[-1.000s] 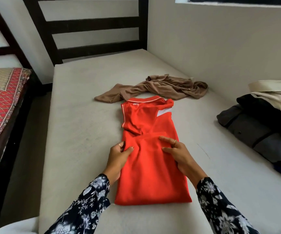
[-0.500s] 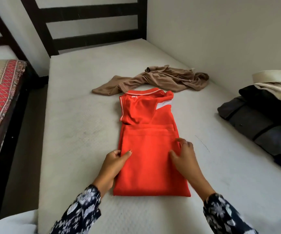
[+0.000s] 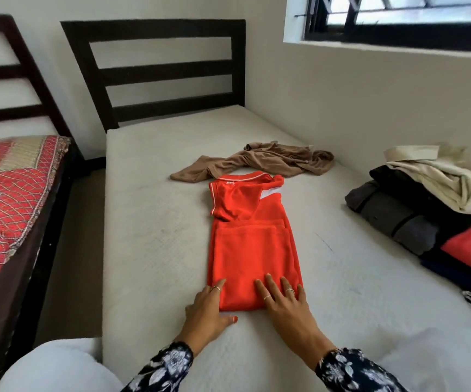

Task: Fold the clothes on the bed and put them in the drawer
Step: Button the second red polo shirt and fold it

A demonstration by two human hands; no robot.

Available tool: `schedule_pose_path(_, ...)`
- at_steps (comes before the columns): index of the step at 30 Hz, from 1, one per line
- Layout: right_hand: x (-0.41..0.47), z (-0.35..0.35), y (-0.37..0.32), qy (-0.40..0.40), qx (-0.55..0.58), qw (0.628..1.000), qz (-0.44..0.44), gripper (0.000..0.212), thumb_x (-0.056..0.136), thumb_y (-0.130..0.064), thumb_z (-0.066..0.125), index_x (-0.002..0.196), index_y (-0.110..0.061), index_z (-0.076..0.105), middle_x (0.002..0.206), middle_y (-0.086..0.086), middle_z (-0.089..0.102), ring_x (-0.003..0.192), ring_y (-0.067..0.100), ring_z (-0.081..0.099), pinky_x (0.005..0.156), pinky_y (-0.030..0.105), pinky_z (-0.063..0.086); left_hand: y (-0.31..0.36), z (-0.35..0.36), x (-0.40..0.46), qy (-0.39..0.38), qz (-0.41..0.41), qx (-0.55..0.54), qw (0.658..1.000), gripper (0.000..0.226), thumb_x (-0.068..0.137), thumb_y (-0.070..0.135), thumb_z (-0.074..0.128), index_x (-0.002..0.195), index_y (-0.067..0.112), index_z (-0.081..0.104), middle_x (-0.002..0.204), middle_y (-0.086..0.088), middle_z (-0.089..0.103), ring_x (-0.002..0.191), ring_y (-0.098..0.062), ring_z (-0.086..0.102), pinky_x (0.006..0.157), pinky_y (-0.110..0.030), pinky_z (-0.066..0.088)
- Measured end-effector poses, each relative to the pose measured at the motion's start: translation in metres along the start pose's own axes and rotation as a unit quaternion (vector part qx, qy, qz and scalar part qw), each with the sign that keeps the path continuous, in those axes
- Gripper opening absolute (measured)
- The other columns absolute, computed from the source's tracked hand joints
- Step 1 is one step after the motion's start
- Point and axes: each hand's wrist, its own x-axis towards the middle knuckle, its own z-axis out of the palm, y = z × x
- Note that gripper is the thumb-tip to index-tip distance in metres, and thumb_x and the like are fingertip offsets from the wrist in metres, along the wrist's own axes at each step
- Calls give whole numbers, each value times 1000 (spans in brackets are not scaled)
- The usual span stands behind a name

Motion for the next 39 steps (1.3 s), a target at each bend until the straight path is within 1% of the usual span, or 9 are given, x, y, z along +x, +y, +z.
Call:
schedule_pose_path(4, -9, -21, 5, 50, -21, 998, -32, 57, 64, -16, 32, 100, -28, 75, 93, -5, 74, 71, 23, 71, 89, 57, 36, 11, -22, 3, 8, -14, -63, 998, 71, 80, 22, 70, 144, 18, 39, 138, -9, 52, 118, -19, 55, 92, -18, 43)
schedule_pose_path(15, -147, -98, 3, 12, 128, 969, -213, 39, 91, -36, 48, 129, -42, 48, 105, -13, 69, 97, 4, 62, 83, 18, 47, 33, -108, -113, -295, 151, 80, 940, 57, 80, 63, 60, 131, 39, 53, 91, 22, 57, 79, 12, 54, 72, -1, 39)
schedule_pose_path(20, -155, -112, -2, -38, 194, 941, -276, 31, 93, -39, 50, 124, -36, 53, 111, -4, 67, 101, 11, 56, 85, 17, 40, 44, -79, -88, -301, 165, -260, 903, 45, 87, 52, 45, 131, 42, 47, 128, 10, 58, 117, 0, 53, 98, -19, 40)
schedule_pose_path(25, -135, -151, 4, -86, 244, 930, -262, 14, 92, -19, 58, 103, -17, 65, 85, -10, 64, 73, 2, 49, 67, 5, 31, 27, -37, -46, -321, 77, -289, 899, 50, 90, 54, 34, 121, 28, 64, 125, 16, 62, 119, 7, 50, 100, -21, 36)
schedule_pose_path(29, -99, -187, 25, -89, 277, 931, -219, 5, 94, -18, 60, 95, -19, 64, 83, -21, 62, 76, -5, 54, 72, 10, 39, -1, -27, -11, -162, -48, -511, 843, 34, 98, 24, 40, 95, 3, 67, 78, -7, 65, 76, -24, 61, 69, -30, 46)
schedule_pose_path(30, -83, -195, 31, -76, 279, 934, -210, 8, 93, -19, 61, 100, -18, 66, 90, -18, 66, 83, -3, 57, 77, 14, 42, 8, -22, -7, 22, -174, -430, 886, 28, 91, 13, 42, 83, 3, 67, 68, -10, 62, 67, -28, 56, 56, -27, 36)
schedule_pose_path(31, -62, -204, 36, -61, 272, 939, -201, 15, 93, -20, 62, 107, -17, 67, 99, -14, 67, 89, 0, 58, 83, 17, 43, 7, -20, -7, 123, -255, -415, 865, 31, 89, 9, 42, 75, 4, 69, 67, -11, 64, 68, -32, 55, 54, -29, 34)
schedule_pose_path(35, 52, -206, 53, -28, 192, 971, -137, 24, 91, -20, 63, 115, -15, 66, 102, -4, 63, 93, 10, 55, 80, 23, 39, -11, -31, -23, -222, -227, -686, 655, 46, 94, 39, 46, 111, 4, 70, 116, -18, 67, 103, -34, 66, 101, -50, 44)
schedule_pose_path(39, 142, -139, 63, 20, 144, 989, 5, 19, 88, -15, 55, 95, -22, 70, 99, 3, 66, 98, 24, 61, 75, 28, 42, -19, -27, -14, -232, -200, -706, 639, 75, 87, 67, 34, 124, 6, 59, 125, -19, 62, 112, -33, 63, 97, -48, 49)
